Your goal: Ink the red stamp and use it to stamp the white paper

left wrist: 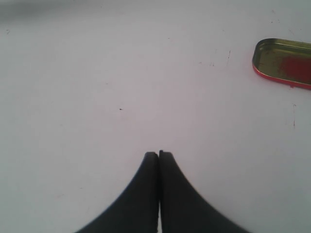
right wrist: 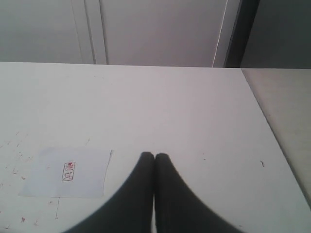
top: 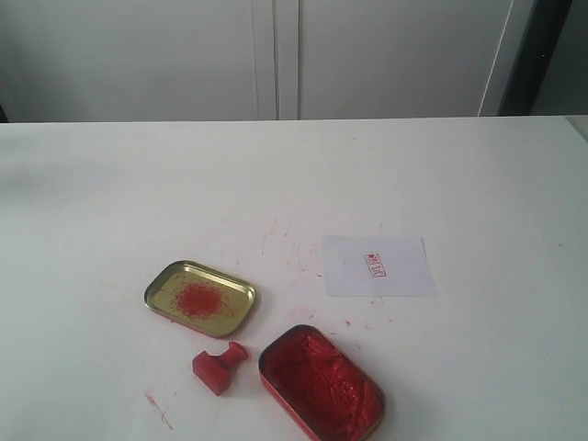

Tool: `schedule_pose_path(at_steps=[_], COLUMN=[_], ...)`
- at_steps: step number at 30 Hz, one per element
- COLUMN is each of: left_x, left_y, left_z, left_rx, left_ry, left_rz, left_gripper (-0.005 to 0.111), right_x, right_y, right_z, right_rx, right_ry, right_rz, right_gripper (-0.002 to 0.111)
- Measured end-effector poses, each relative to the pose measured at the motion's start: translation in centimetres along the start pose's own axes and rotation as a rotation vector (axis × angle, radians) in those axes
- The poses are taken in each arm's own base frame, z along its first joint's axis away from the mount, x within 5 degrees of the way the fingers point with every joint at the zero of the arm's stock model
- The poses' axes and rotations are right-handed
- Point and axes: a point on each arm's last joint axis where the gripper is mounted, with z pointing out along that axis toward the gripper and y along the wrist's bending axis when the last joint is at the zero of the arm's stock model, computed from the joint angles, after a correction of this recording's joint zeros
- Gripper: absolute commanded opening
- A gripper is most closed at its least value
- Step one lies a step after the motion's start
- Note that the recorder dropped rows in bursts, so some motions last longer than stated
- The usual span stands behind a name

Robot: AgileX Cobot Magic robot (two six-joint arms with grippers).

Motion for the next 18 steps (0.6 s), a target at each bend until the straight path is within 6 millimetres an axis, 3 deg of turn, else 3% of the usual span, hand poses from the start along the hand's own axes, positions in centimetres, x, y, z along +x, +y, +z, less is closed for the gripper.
schedule_pose_path(at_steps=[9, 18], left_x=[0.0, 0.0], left_y=[0.0, 0.0], left_z=[0.0, 0.0], left_rx=[0.0, 0.0], left_ry=[0.0, 0.0], left_rz=[0.0, 0.0], left_gripper=[0.0, 0.0], right_x=[0.3, 4.3], right_y=[0.0, -0.1], right_z=[-0.1, -1.5], right_rx=[0.0, -0.001], right_ry=[-0.007, -0.048], right_rz=[0.0, 0.001], right_gripper=[0.0, 0.0])
